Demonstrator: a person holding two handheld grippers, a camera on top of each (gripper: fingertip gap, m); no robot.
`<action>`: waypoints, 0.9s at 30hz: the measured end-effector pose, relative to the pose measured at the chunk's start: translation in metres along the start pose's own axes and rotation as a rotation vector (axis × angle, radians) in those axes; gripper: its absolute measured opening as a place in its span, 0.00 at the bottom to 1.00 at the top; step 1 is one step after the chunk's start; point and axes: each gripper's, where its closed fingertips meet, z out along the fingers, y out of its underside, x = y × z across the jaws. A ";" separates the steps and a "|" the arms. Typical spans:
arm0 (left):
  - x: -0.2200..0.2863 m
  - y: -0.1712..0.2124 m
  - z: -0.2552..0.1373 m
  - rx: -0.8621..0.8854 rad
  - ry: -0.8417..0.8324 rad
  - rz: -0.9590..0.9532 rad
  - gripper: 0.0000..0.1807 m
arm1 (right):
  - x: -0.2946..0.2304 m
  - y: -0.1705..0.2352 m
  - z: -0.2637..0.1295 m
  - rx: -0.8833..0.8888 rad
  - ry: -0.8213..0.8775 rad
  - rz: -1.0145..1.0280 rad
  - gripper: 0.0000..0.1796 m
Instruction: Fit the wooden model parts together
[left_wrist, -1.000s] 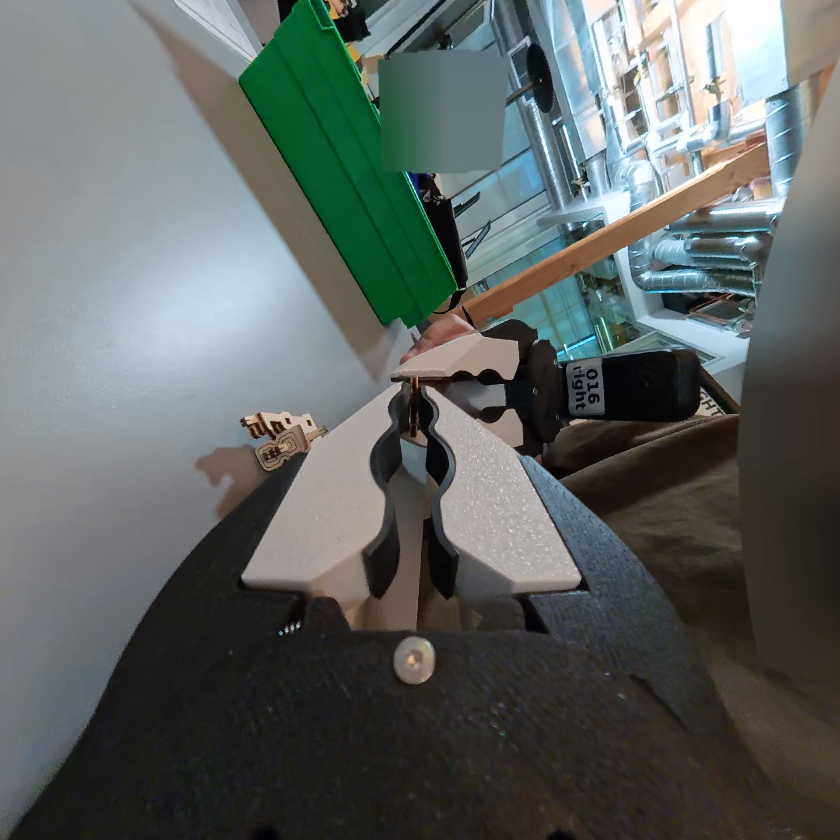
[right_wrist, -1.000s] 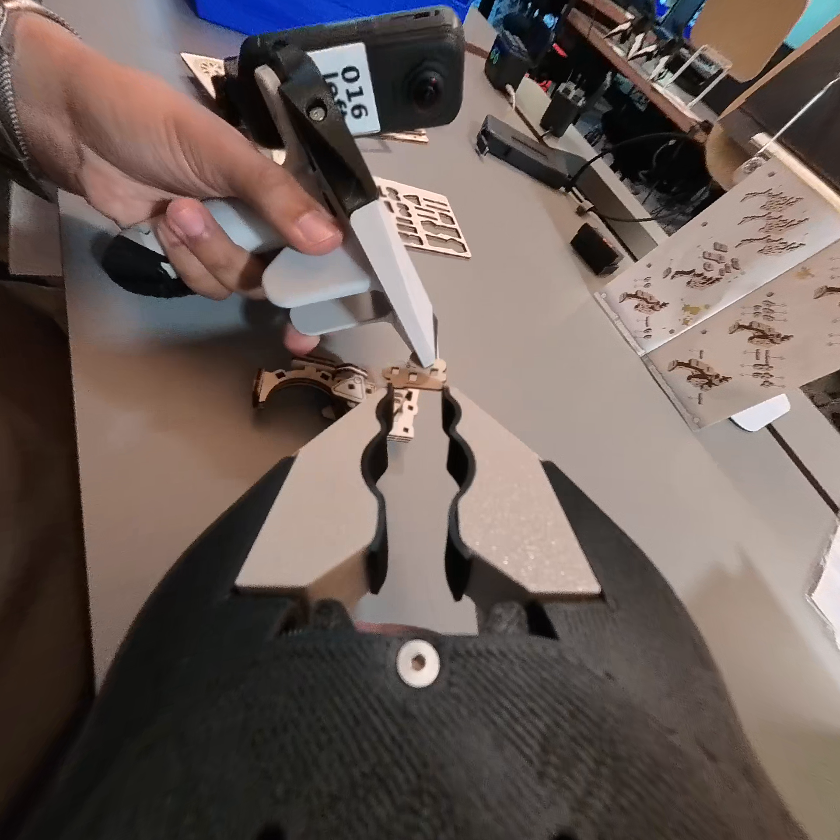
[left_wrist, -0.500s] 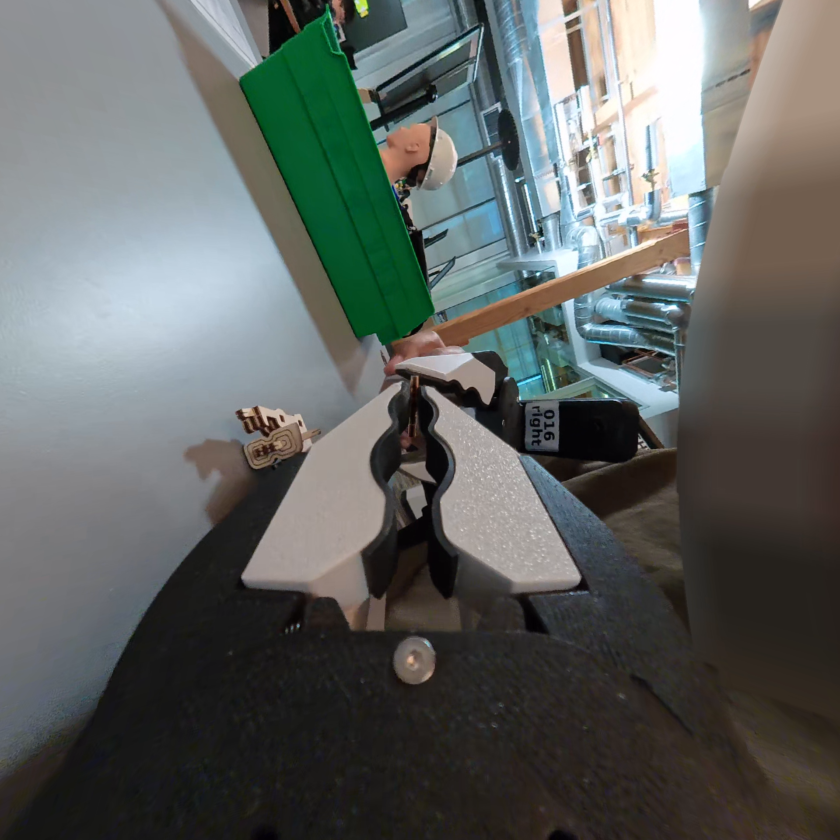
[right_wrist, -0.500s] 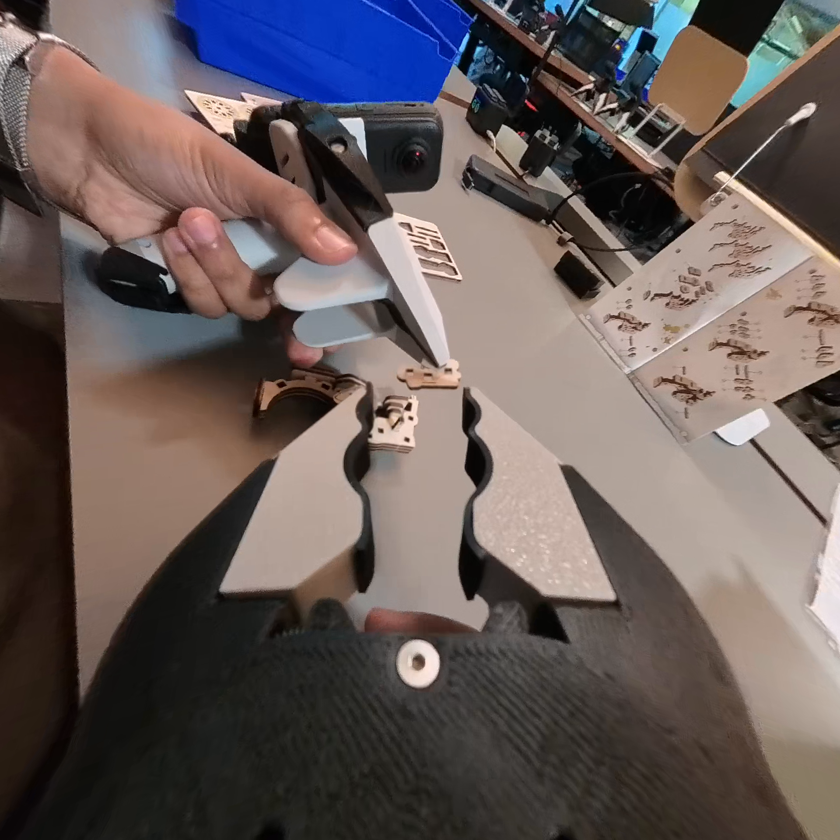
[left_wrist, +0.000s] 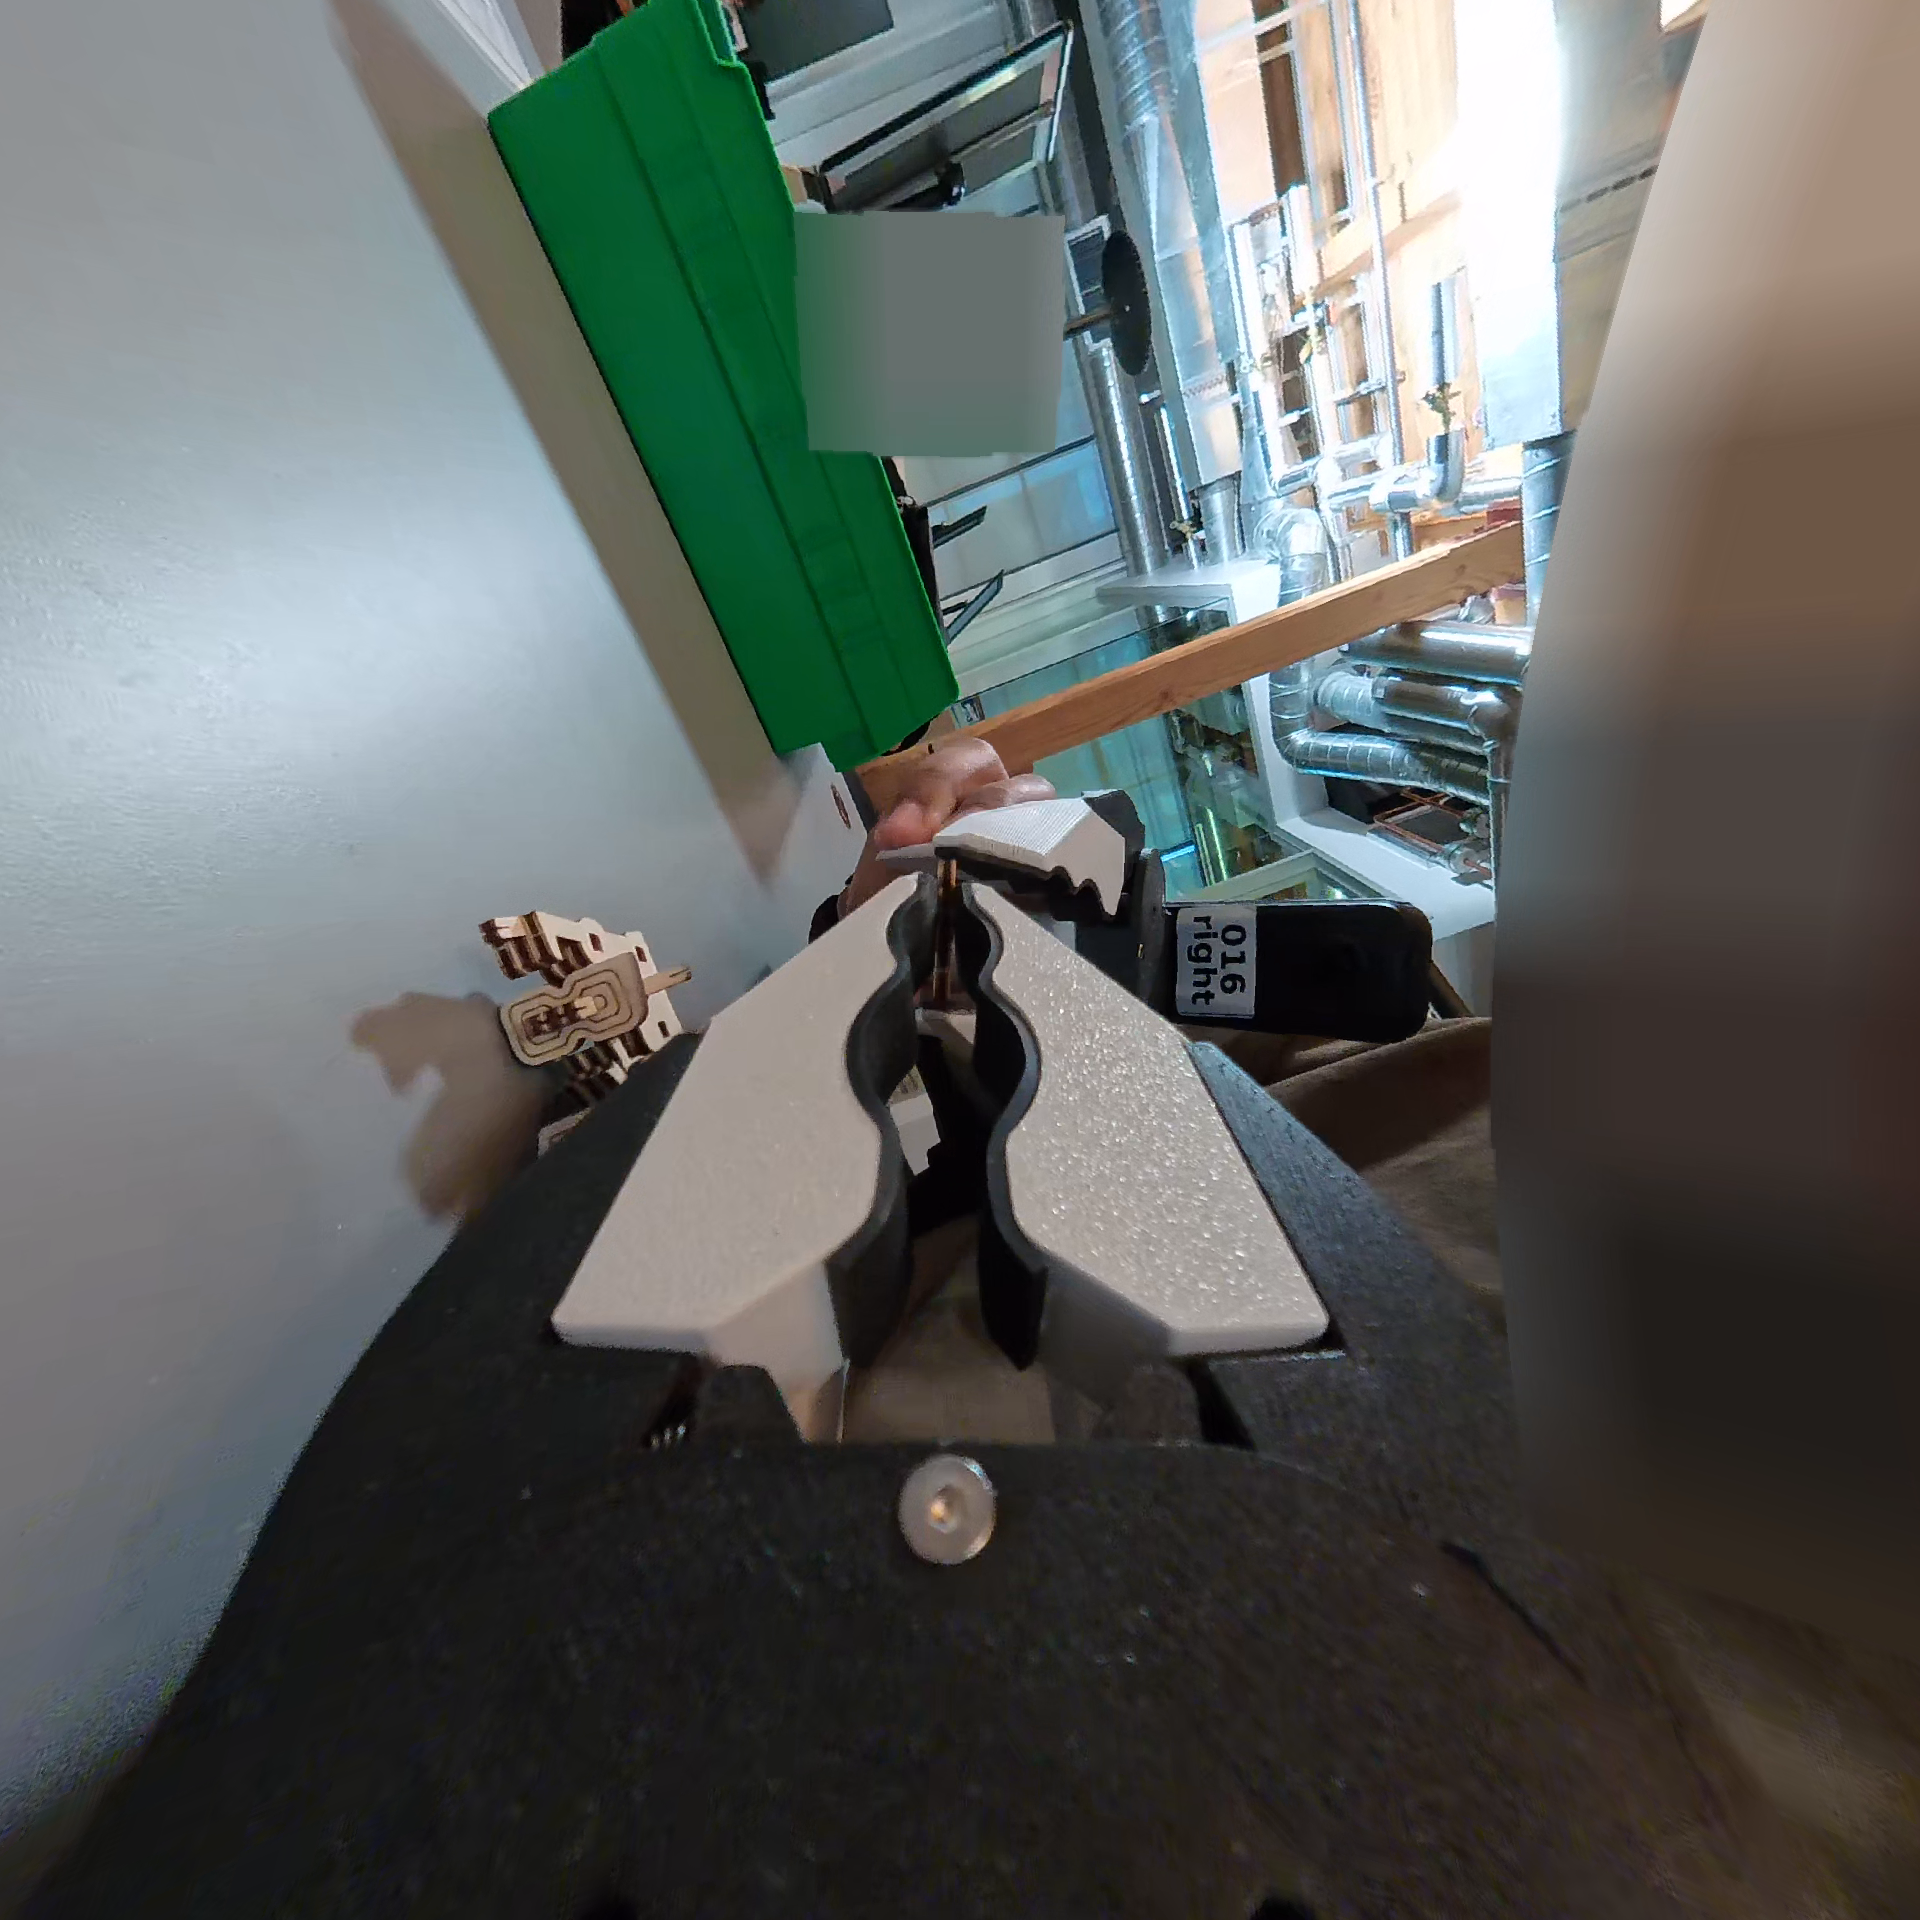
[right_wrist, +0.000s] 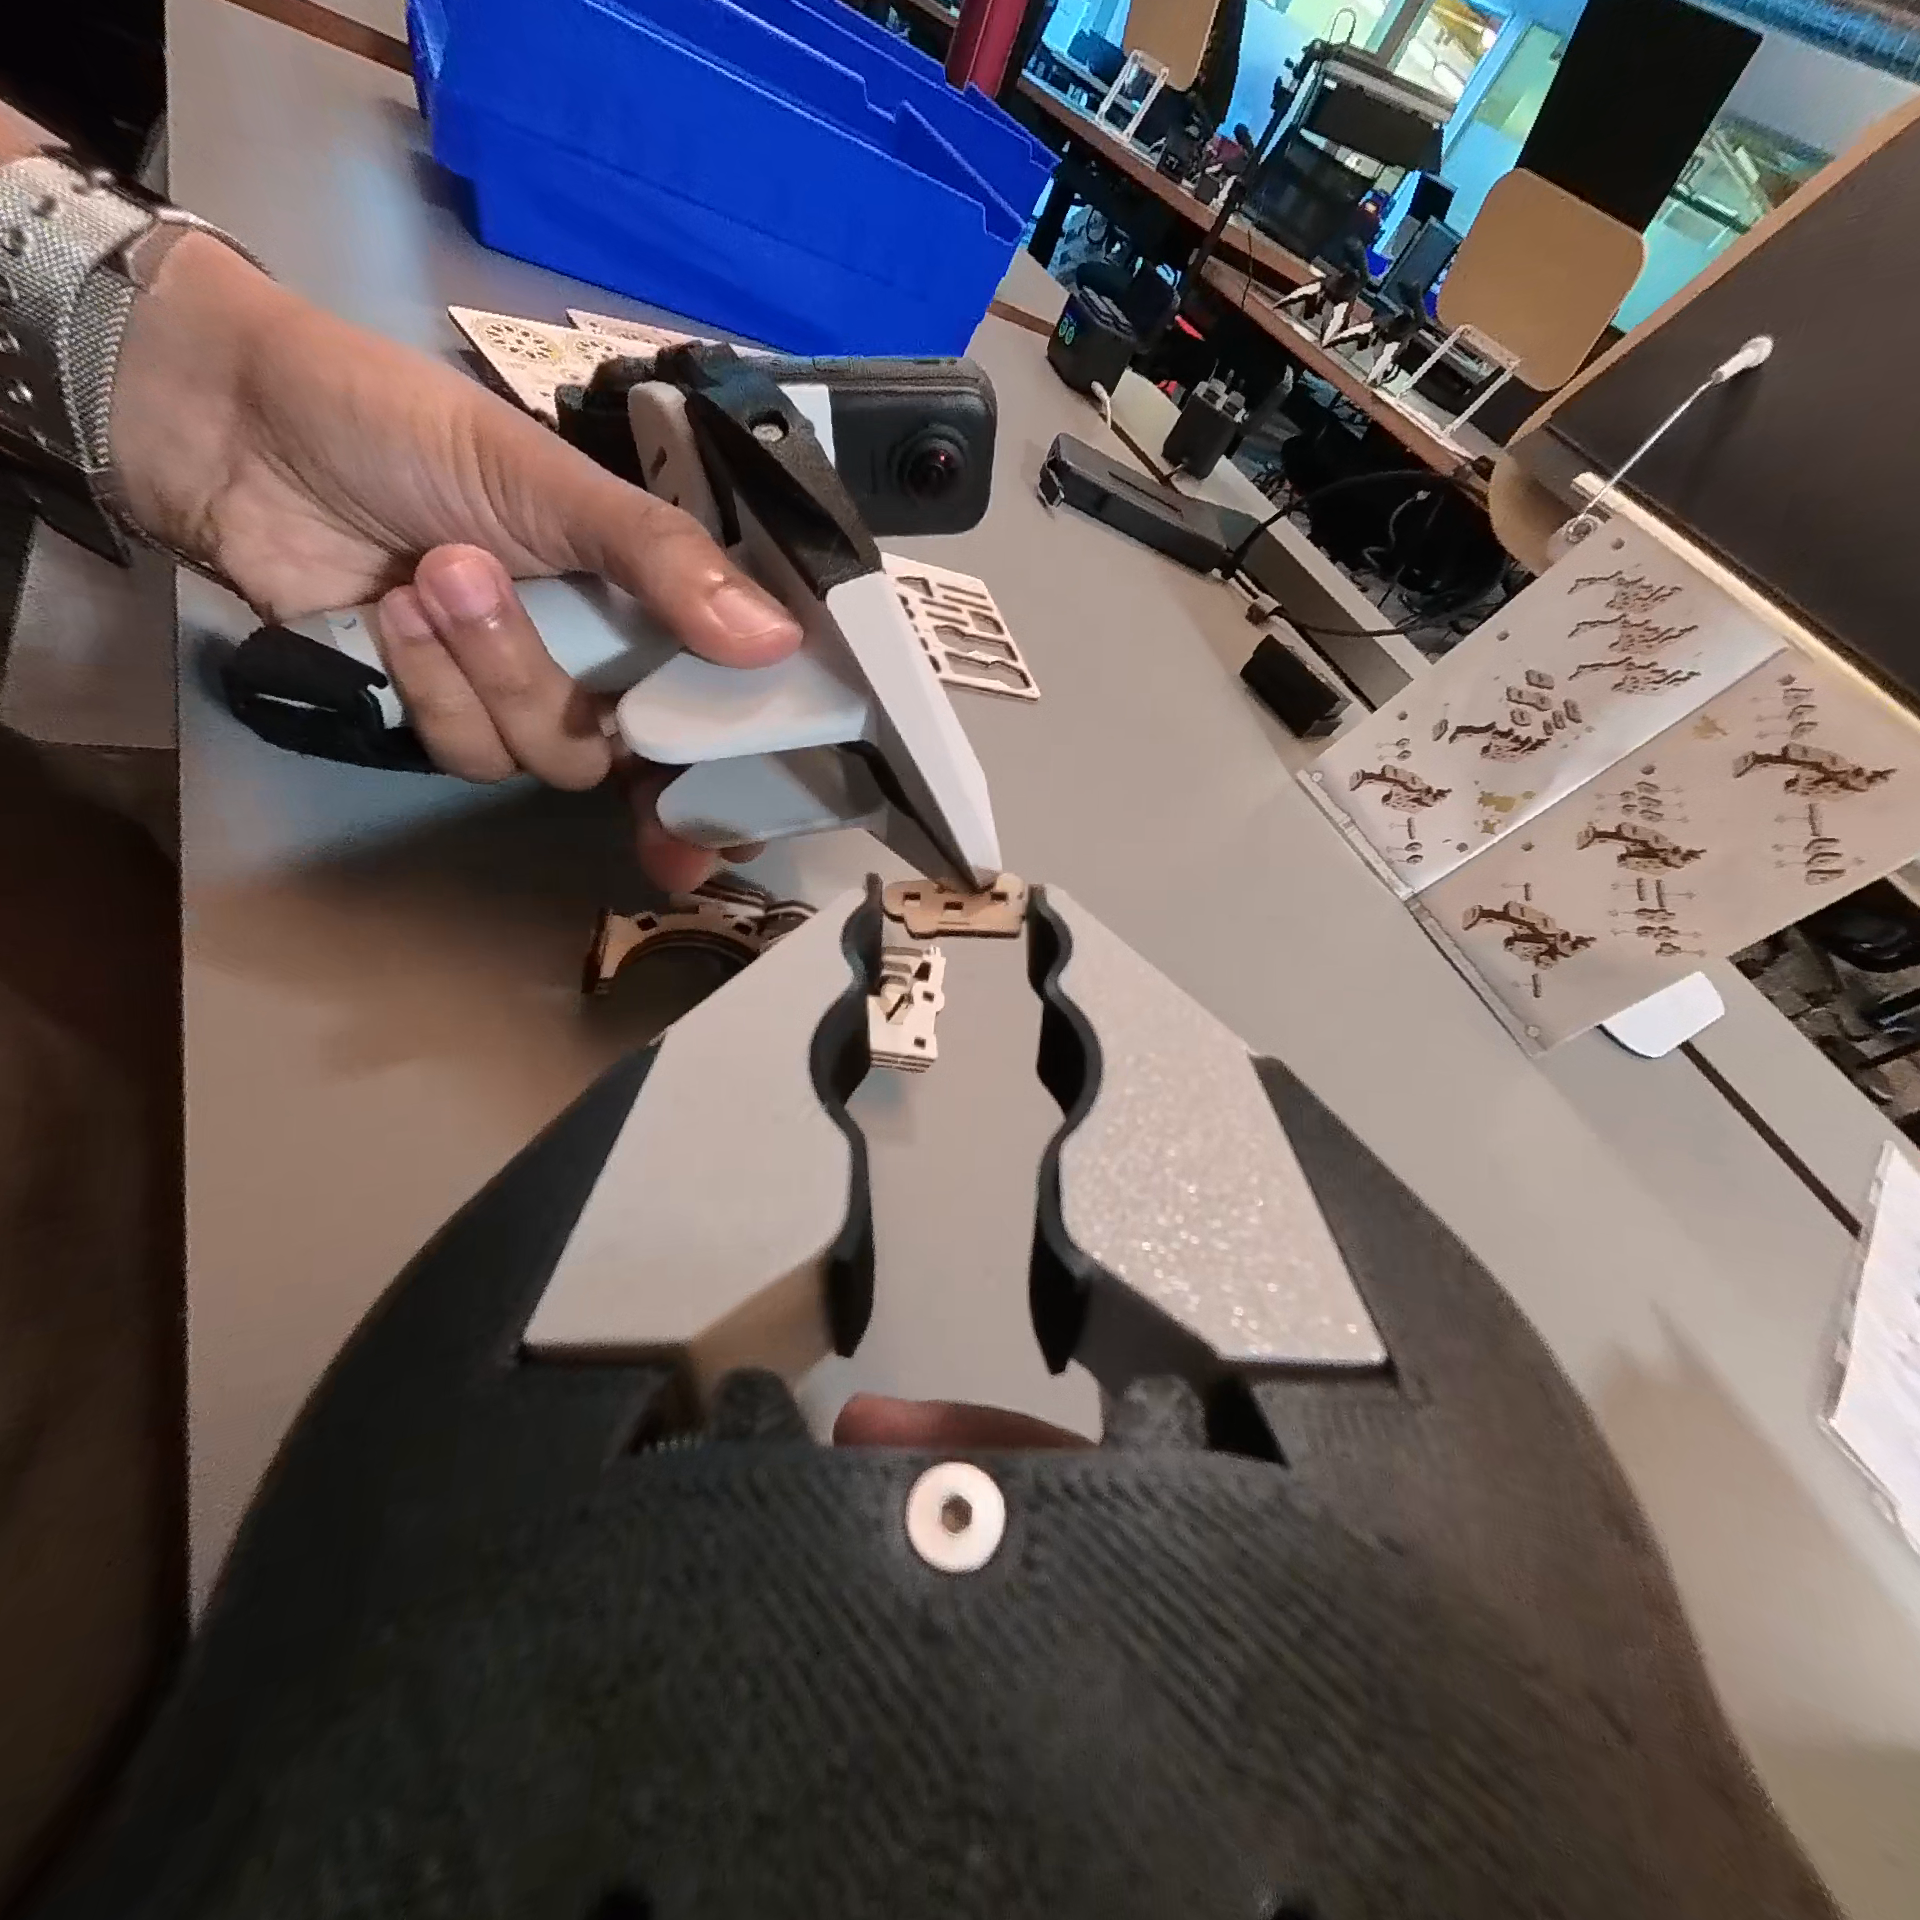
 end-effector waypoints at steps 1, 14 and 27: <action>0.000 0.000 0.000 -0.002 0.003 -0.002 0.00 | 0.000 0.000 0.000 0.000 -0.001 -0.006 0.14; 0.011 -0.006 -0.003 0.003 0.002 0.126 0.08 | 0.009 -0.002 -0.004 -0.034 -0.039 0.109 0.15; -0.039 0.016 -0.033 -0.295 -0.473 0.501 0.33 | -0.004 0.033 0.007 -0.121 -0.255 0.308 0.14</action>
